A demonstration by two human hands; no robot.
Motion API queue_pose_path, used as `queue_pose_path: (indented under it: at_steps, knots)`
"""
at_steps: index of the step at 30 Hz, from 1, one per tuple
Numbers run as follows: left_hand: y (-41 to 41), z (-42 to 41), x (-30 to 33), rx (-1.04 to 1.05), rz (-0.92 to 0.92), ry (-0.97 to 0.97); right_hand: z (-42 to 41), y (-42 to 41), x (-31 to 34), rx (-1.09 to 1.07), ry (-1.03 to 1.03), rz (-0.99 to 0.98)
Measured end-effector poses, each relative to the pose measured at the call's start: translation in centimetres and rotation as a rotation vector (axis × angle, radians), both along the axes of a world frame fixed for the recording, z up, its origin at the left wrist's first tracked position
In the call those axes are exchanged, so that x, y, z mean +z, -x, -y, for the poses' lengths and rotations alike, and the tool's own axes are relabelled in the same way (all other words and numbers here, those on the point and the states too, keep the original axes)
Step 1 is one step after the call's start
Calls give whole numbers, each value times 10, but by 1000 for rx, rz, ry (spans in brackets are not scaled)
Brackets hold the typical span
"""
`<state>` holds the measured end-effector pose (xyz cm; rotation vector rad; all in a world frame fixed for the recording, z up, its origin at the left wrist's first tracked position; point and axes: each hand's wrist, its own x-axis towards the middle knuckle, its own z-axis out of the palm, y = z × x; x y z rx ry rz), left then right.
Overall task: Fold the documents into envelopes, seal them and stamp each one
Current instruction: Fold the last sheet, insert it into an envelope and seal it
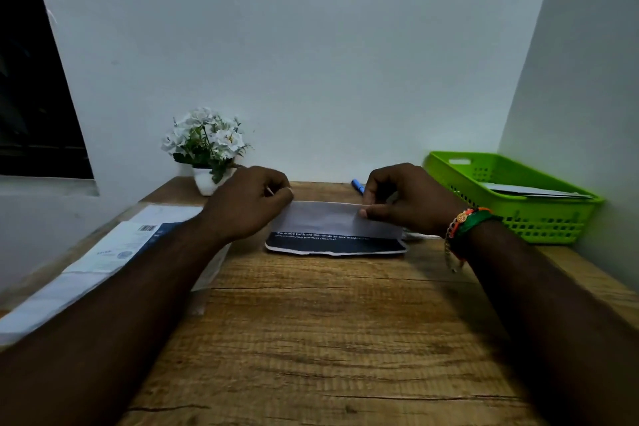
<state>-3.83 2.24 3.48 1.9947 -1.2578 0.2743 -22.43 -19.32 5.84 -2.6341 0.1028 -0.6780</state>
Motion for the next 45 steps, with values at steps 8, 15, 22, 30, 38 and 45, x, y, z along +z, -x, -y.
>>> queue_pose_path:
  at_steps: [8,15,22,30,38,45]
  knots:
    - [2,8,-13,-61,-32,-250,-12,-9,-14,57,24,-283]
    - [1,4,-14,29,54,-442,-12,-13,-22,82,11,-332]
    - [10,6,-14,55,109,-419,-12,-13,-22,69,-54,-375]
    - [21,14,-17,32,96,-490,-18,-13,-20,35,-85,-422]
    - [20,17,-19,55,115,-558,-55,-19,-26,-19,5,-484]
    - [19,18,-18,61,90,-589,-58,-28,-24,-268,206,-585]
